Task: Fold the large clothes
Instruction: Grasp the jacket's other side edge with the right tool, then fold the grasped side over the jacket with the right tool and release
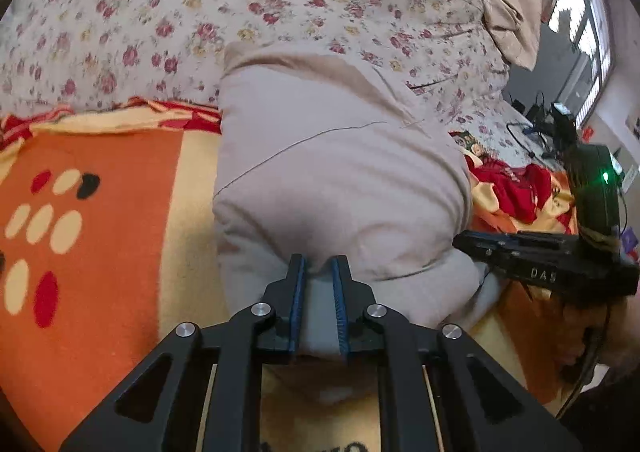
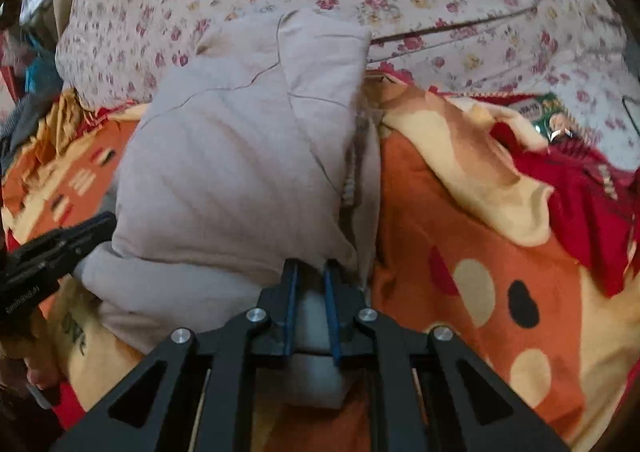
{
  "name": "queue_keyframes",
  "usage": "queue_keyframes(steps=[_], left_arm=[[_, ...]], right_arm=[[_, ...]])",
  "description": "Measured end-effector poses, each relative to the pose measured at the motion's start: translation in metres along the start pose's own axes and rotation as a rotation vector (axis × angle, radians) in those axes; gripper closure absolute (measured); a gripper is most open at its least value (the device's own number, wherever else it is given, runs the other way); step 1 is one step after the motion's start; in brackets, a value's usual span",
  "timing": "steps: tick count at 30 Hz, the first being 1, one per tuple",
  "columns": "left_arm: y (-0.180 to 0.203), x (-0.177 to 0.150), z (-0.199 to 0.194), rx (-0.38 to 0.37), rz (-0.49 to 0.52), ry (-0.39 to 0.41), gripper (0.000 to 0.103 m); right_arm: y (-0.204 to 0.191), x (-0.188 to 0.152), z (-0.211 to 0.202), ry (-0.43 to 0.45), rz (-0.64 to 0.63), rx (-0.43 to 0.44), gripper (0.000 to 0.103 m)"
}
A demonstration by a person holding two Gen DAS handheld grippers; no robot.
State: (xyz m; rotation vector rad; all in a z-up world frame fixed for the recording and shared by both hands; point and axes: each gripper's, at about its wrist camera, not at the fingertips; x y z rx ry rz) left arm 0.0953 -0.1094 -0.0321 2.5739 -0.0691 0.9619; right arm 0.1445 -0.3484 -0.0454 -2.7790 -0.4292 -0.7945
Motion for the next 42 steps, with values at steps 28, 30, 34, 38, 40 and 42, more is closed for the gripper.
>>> queue_keyframes(steps=[28, 30, 34, 38, 40, 42], left_arm=[[0.017, 0.005, 0.026, -0.117, -0.019, 0.047, 0.103], [0.018, 0.005, 0.025, -0.108, -0.020, 0.049, 0.103], [0.020, 0.011, 0.012, -0.071, -0.023, 0.060, 0.102], [0.012, 0.036, -0.018, -0.048, -0.078, 0.100, 0.085], [0.004, 0.051, -0.031, -0.010, -0.072, 0.155, 0.066], [-0.012, 0.063, -0.028, 0.024, -0.105, 0.175, 0.060]], right_arm=[[0.045, 0.138, 0.115, 0.065, 0.161, -0.085, 0.079], [0.044, 0.136, 0.109, 0.079, 0.163, -0.086, 0.078], [0.036, 0.119, 0.059, 0.182, 0.180, -0.082, 0.073], [0.040, 0.081, -0.018, 0.280, 0.234, -0.082, 0.063], [0.047, 0.063, -0.049, 0.314, 0.257, -0.064, 0.036], [0.055, 0.038, -0.072, 0.359, 0.298, 0.011, 0.016]])
Point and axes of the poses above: each gripper's, at about its wrist camera, not at the fingertips, and z roughly the way its jaws point, y to its right, x to its top, and after that the axes turned 4 degrees about -z, right-handed
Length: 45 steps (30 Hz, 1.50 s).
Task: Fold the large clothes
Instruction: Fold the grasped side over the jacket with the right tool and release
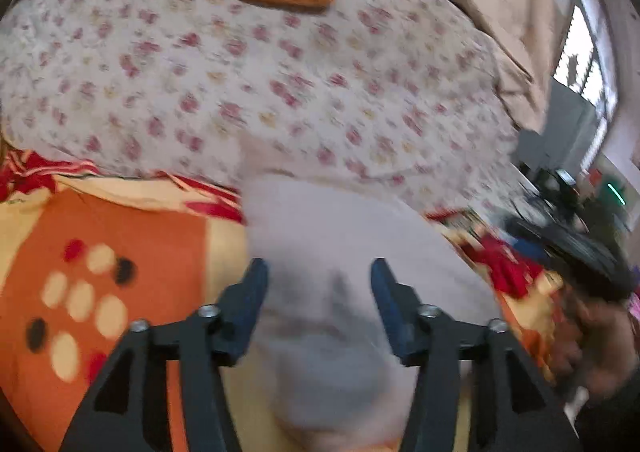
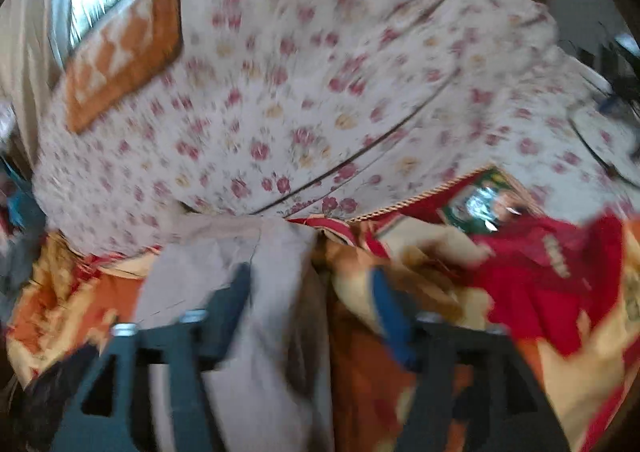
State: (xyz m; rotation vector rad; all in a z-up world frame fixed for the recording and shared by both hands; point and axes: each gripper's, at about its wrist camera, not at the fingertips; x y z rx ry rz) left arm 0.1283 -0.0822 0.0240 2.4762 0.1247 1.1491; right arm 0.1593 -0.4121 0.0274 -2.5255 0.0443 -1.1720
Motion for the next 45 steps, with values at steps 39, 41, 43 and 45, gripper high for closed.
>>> queue_keyframes(steps=[39, 41, 43, 45], left_arm=[[-0.093, 0.007, -0.046, 0.057, -0.058, -0.105, 0.102], [-0.111, 0.000, -0.037, 0.039, -0.077, -0.168, 0.098], [-0.118, -0.011, -0.029, 0.023, -0.067, -0.196, 0.090], [-0.116, -0.019, -0.029, 0.009, -0.033, -0.167, 0.086]], right_arm=[[-0.103, -0.087, 0.112, -0.316, 0.232, 0.626, 0.063], [-0.119, -0.095, 0.114, -0.315, 0.149, 0.538, 0.058], [-0.118, -0.098, 0.112, -0.314, 0.139, 0.498, 0.048], [-0.111, -0.099, 0.108, -0.315, 0.145, 0.478, 0.045]])
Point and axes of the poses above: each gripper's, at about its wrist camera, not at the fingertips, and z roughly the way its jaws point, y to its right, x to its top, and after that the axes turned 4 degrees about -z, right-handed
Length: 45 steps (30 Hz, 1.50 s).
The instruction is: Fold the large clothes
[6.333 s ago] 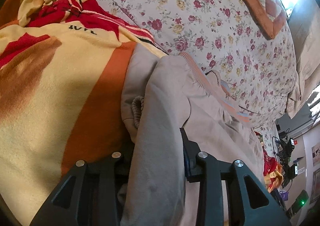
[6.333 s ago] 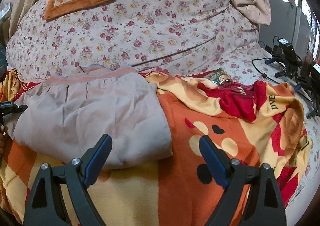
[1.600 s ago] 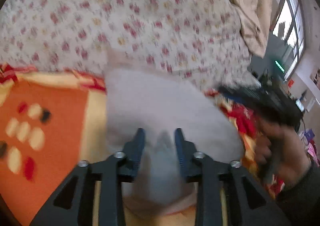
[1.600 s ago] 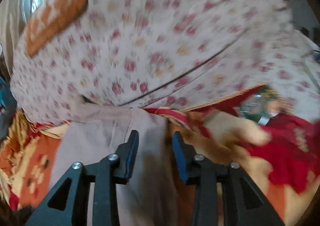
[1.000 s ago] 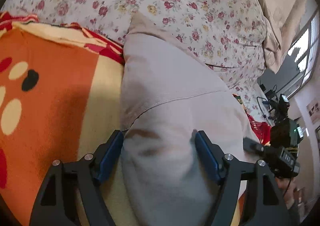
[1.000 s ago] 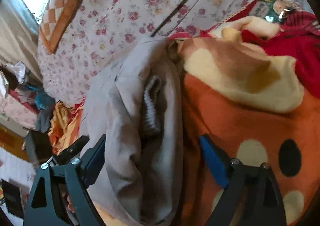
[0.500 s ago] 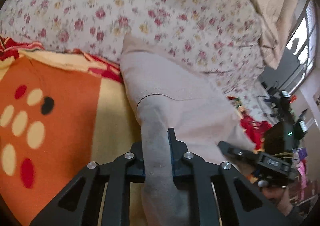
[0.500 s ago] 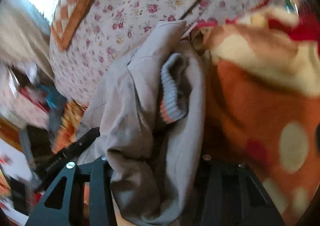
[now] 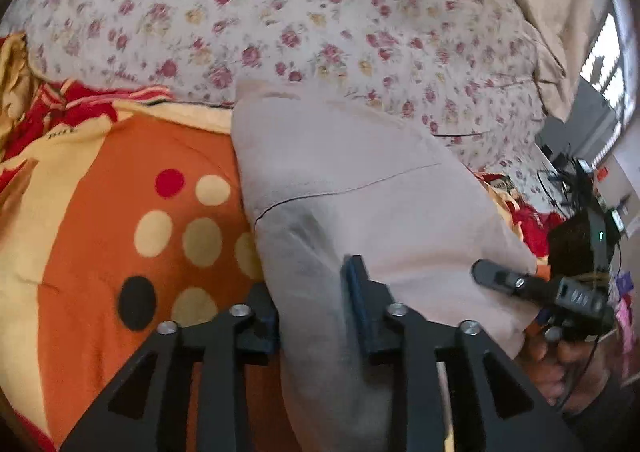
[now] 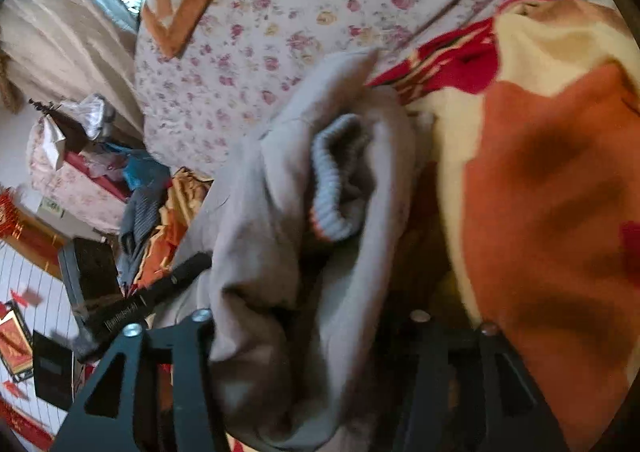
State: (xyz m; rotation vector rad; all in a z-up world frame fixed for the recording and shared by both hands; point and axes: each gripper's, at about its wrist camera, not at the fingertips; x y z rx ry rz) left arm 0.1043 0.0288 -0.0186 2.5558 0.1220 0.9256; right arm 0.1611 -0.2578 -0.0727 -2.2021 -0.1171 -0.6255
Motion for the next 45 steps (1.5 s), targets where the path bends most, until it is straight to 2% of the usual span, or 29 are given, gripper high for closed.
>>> queue_keyframes(steps=[2, 6, 8, 10, 11, 13, 14, 17, 18, 19, 20, 22, 24, 26, 27, 28, 29, 30, 32, 33, 34, 35, 36, 37, 38, 39, 40, 42, 45], left_arm=[[-0.001, -0.002, 0.000, -0.014, -0.010, 0.007, 0.081], [-0.003, 0.001, -0.011, -0.015, -0.027, 0.006, 0.080], [-0.004, 0.000, -0.023, 0.001, -0.024, 0.023, 0.080], [-0.004, -0.001, -0.036, 0.016, -0.025, 0.039, 0.080], [-0.002, -0.001, -0.045, 0.035, -0.023, 0.049, 0.080], [0.001, 0.002, -0.057, 0.058, -0.022, 0.061, 0.080], [0.004, 0.005, -0.066, 0.067, -0.023, 0.075, 0.080], [0.012, 0.012, -0.082, 0.053, -0.030, 0.126, 0.080], [0.014, 0.014, -0.083, 0.044, -0.022, 0.135, 0.080], [0.017, 0.015, -0.081, 0.042, -0.006, 0.143, 0.080], [0.020, 0.017, -0.078, 0.040, 0.012, 0.144, 0.080], [0.026, 0.021, -0.066, 0.037, 0.054, 0.131, 0.080], [0.031, 0.025, -0.051, 0.021, 0.088, 0.117, 0.080], [0.033, 0.022, -0.039, -0.007, 0.102, 0.118, 0.080], [0.033, 0.018, -0.031, -0.024, 0.107, 0.113, 0.080], [0.032, 0.013, -0.023, -0.031, 0.109, 0.099, 0.080], [0.031, 0.008, -0.015, -0.028, 0.107, 0.077, 0.080], [0.029, 0.003, -0.005, -0.011, 0.101, 0.039, 0.080], [0.030, 0.002, -0.001, -0.002, 0.097, 0.027, 0.080], [0.030, 0.002, -0.001, -0.012, 0.097, 0.030, 0.080], [0.029, 0.004, -0.001, -0.019, 0.089, 0.033, 0.080], [0.027, 0.005, -0.001, -0.025, 0.076, 0.034, 0.080], [0.025, 0.005, 0.000, -0.031, 0.061, 0.033, 0.080], [0.022, 0.006, 0.001, -0.034, 0.049, 0.032, 0.080], [0.021, 0.006, 0.003, -0.033, 0.042, 0.030, 0.080], [0.020, 0.007, 0.003, -0.031, 0.035, 0.031, 0.080], [0.019, 0.007, 0.004, -0.030, 0.026, 0.033, 0.080], [0.019, 0.008, 0.004, -0.033, 0.014, 0.037, 0.080], [0.020, 0.008, 0.005, -0.026, 0.016, 0.041, 0.080]], right_arm=[[0.006, -0.003, -0.013, 0.013, 0.013, -0.033, 0.045], [0.028, -0.009, -0.041, 0.066, 0.119, -0.024, 0.044], [0.040, -0.013, -0.058, 0.118, 0.187, -0.048, 0.044], [0.060, -0.019, -0.079, 0.167, 0.255, -0.108, 0.044], [0.069, -0.020, -0.086, 0.180, 0.271, -0.138, 0.048], [0.092, -0.015, -0.097, 0.140, 0.272, -0.244, 0.103], [0.102, -0.010, -0.109, 0.140, 0.253, -0.329, 0.103], [0.124, -0.001, -0.165, 0.209, 0.218, -0.715, 0.103], [0.130, 0.001, -0.177, 0.216, 0.215, -0.815, 0.103], [0.143, 0.001, -0.192, 0.194, 0.219, -0.998, 0.103], [0.152, 0.000, -0.200, 0.182, 0.230, -1.053, 0.103], [0.158, -0.004, -0.214, 0.213, 0.248, -0.977, 0.103], [0.132, 0.001, -0.211, 0.214, 0.123, -1.019, 0.102], [0.088, 0.012, -0.205, 0.277, -0.057, -0.943, 0.091], [0.069, 0.018, -0.197, 0.290, -0.151, -0.917, 0.062], [0.059, 0.024, -0.189, 0.294, -0.227, -0.894, 0.021], [0.054, 0.029, -0.180, 0.274, -0.277, -0.862, 0.007], [0.050, 0.036, -0.167, 0.222, -0.313, -0.821, 0.004], [0.054, 0.050, -0.127, 0.062, -0.375, -0.677, 0.014], [0.056, 0.054, -0.112, 0.009, -0.409, -0.658, 0.026], [0.057, 0.058, -0.095, -0.031, -0.460, -0.692, 0.039], [0.064, 0.060, -0.081, -0.056, -0.496, -0.729, 0.040], [0.075, 0.065, -0.068, -0.098, -0.489, -0.730, 0.040], [0.086, 0.064, -0.064, -0.147, -0.476, -0.710, 0.049], [0.091, 0.066, -0.061, -0.169, -0.476, -0.687, 0.052], [0.092, 0.071, -0.065, -0.150, -0.492, -0.687, 0.075], [0.093, 0.075, -0.069, -0.140, -0.483, -0.722, 0.101], [0.114, 0.092, -0.097, -0.050, -0.409, -0.931, 0.101], [0.149, 0.106, -0.136, -0.003, -0.319, -1.127, 0.103]])
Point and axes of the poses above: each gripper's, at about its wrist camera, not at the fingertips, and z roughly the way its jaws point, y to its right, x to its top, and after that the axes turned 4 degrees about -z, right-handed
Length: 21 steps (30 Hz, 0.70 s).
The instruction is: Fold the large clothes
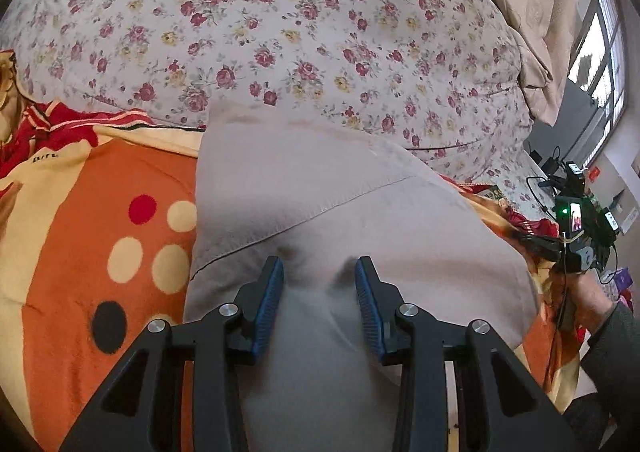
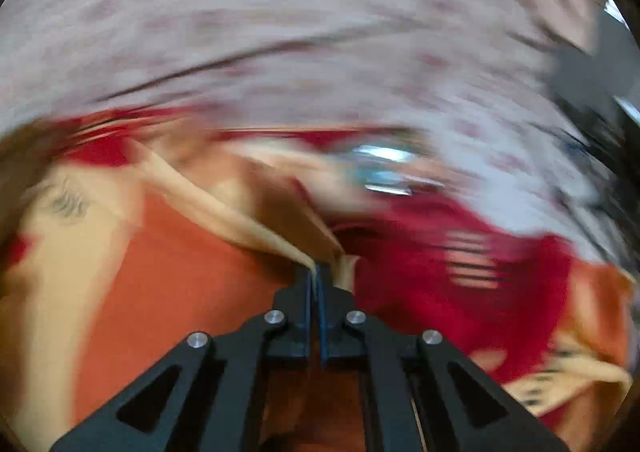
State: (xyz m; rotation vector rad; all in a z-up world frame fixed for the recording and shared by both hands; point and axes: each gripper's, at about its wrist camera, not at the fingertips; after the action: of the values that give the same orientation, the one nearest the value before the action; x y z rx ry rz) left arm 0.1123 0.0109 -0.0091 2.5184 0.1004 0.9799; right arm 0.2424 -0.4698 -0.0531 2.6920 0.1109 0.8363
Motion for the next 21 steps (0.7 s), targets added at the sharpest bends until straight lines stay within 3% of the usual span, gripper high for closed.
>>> queue_keyframes(steps=[2, 3, 5, 8, 12, 14, 16, 18, 21], left_arm=[[0.001, 0.000, 0.000, 0.003, 0.008, -0.001, 0.080], [0.001, 0.000, 0.001, 0.003, 0.009, -0.001, 0.080], [0.001, 0.000, 0.001, 0.001, 0.003, -0.002, 0.080], [0.001, 0.000, 0.002, 0.003, 0.007, -0.006, 0.080], [0.001, 0.001, -0.006, 0.006, -0.003, 0.013, 0.080], [-0.002, 0.004, -0.016, -0.001, -0.015, 0.047, 0.080], [-0.005, 0.008, -0.034, 0.014, -0.022, 0.115, 0.080], [-0.011, 0.010, -0.043, 0.050, -0.038, 0.143, 0.080], [-0.025, 0.011, -0.049, 0.073, -0.094, 0.138, 0.080]], right_arm=[[0.015, -0.007, 0.006, -0.019, 0.015, -0.074, 0.103], [0.030, -0.012, 0.015, -0.050, 0.061, -0.051, 0.103], [0.040, -0.017, 0.012, -0.026, 0.074, 0.001, 0.103], [0.038, -0.013, -0.005, -0.011, 0.051, -0.009, 0.103], [0.041, -0.007, -0.078, 0.156, 0.130, 0.033, 0.103], [0.017, -0.003, -0.129, 0.274, 0.168, 0.165, 0.098], [-0.011, -0.003, -0.159, 0.335, 0.170, 0.281, 0.094], [-0.076, -0.006, -0.194, 0.401, 0.085, 0.449, 0.094], [-0.168, -0.017, -0.226, 0.422, -0.085, 0.624, 0.094]])
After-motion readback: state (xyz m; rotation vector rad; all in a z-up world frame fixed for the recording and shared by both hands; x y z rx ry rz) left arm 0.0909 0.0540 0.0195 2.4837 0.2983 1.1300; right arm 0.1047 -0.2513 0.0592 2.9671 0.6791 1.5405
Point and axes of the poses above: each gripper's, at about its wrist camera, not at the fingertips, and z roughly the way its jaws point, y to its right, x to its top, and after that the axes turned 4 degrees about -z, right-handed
